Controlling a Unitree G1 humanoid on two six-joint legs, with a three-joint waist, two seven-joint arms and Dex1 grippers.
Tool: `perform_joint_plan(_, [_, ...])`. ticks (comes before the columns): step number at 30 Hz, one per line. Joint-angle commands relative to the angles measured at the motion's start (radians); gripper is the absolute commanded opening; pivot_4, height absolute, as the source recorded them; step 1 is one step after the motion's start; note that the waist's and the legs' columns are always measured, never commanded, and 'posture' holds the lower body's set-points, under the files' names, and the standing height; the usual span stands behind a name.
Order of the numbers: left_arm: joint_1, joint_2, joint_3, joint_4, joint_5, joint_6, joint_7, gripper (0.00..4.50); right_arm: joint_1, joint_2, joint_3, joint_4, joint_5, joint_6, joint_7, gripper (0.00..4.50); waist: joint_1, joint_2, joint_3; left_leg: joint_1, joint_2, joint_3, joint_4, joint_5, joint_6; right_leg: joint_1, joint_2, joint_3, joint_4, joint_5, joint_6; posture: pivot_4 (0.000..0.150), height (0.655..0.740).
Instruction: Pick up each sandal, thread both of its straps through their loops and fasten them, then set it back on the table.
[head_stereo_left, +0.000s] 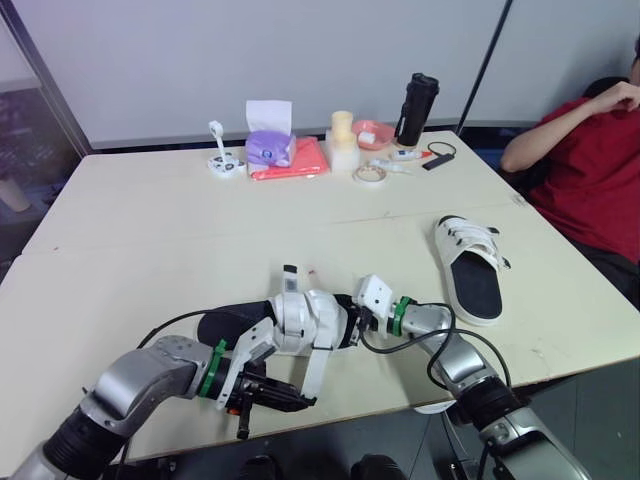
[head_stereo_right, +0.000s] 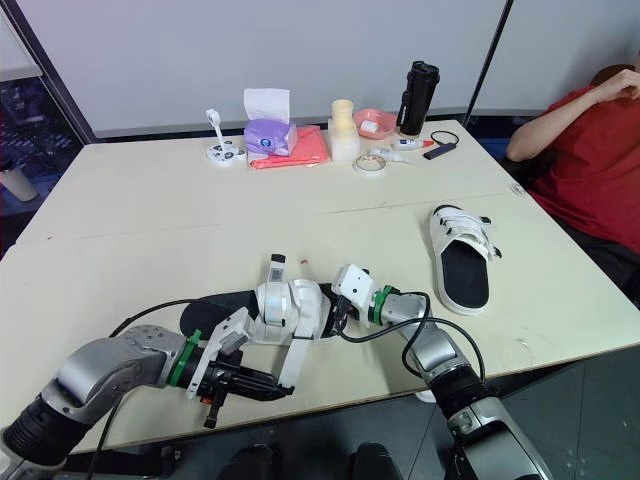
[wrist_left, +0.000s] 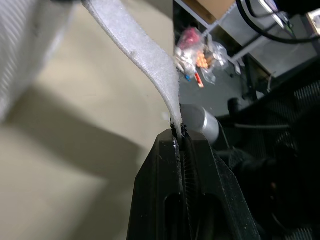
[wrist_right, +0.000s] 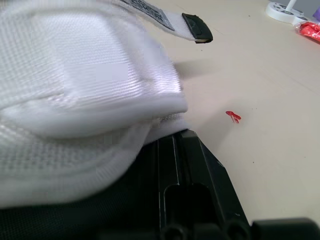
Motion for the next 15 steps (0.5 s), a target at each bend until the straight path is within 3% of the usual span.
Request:
perform_joint_plan(1, [0.006, 0.028, -0.003, -0.035, -0.008, -0.022, -0.060, 0.01, 0.084, -0.035, 0.049, 0.204, -0.106, 0.102, -0.016, 0.00, 0.000, 0.000, 0.000, 0.000, 0.000, 0.000, 0.000, 0.000, 0.000, 0.000, 0.000, 0.000, 0.000, 0.000, 0.000, 0.150, 0.7400])
perform_joint_plan(10, [0.019, 0.053, 0.012, -0.077, -0.041, -0.040, -0.123, 0.01, 0.083, -0.037, 0.047, 0.205, -0.106, 0.102, -0.015, 0.00, -0.001, 0.001, 0.000, -0.001, 0.000, 0.001, -0.001, 0.000, 0.000, -0.001, -0.001, 0.000, 0.000, 0.000, 0.000, 0.150, 0.7400])
perform_joint_plan(15, [-0.052, -0.050, 0.125, -0.047, -0.186, 0.038, -0.056, 0.01, 0.083, -0.035, 0.048, 0.206, -0.106, 0.103, -0.016, 0.00, 0.001, 0.000, 0.000, -0.001, 0.000, 0.001, -0.001, 0.000, 0.000, -0.001, -0.001, -0.001, 0.000, 0.000, 0.000, 0.150, 0.7400])
